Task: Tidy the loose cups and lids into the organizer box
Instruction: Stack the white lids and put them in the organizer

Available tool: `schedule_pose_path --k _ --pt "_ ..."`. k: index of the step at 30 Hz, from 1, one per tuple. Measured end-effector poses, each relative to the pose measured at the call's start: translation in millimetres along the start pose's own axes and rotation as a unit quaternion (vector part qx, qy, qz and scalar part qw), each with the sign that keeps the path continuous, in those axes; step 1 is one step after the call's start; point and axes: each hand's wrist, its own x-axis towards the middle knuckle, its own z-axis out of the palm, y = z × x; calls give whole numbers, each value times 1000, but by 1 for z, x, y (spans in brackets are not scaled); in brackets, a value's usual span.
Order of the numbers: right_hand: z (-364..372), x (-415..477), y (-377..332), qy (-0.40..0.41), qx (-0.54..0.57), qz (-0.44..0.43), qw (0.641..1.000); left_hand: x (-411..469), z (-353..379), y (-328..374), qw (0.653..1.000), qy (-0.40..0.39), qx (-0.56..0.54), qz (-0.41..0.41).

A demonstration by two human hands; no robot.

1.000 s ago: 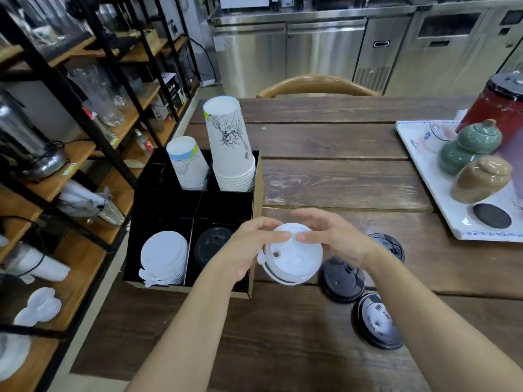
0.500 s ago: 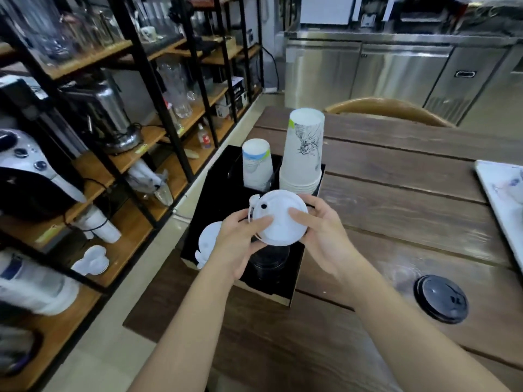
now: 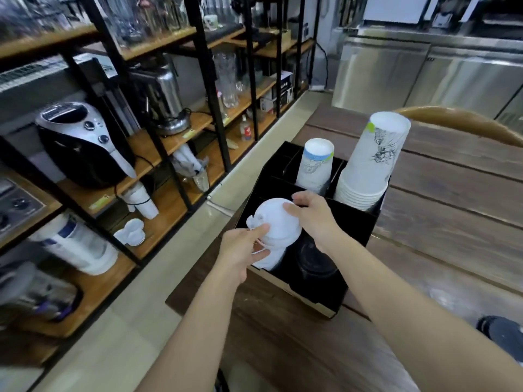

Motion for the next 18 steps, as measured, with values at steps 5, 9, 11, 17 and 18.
schedule_pose_path --k 5,9,11,17,18 --pt "18 12 8 -21 -72 12 997 7 -5 -5 999 16 -43 -27" --pt "16 18 10 -39 -9 25 999 14 -16 3 1000 18 11 -22" --pt "11 23 8 -63 13 38 997 19 -24 10 1000 12 19 -18" --pt "14 34 7 -121 -159 -25 979 34 -33 23 997 61 42 14" --pt "18 35 9 -130 -192 -40 972 35 -33 23 996 62 56 19"
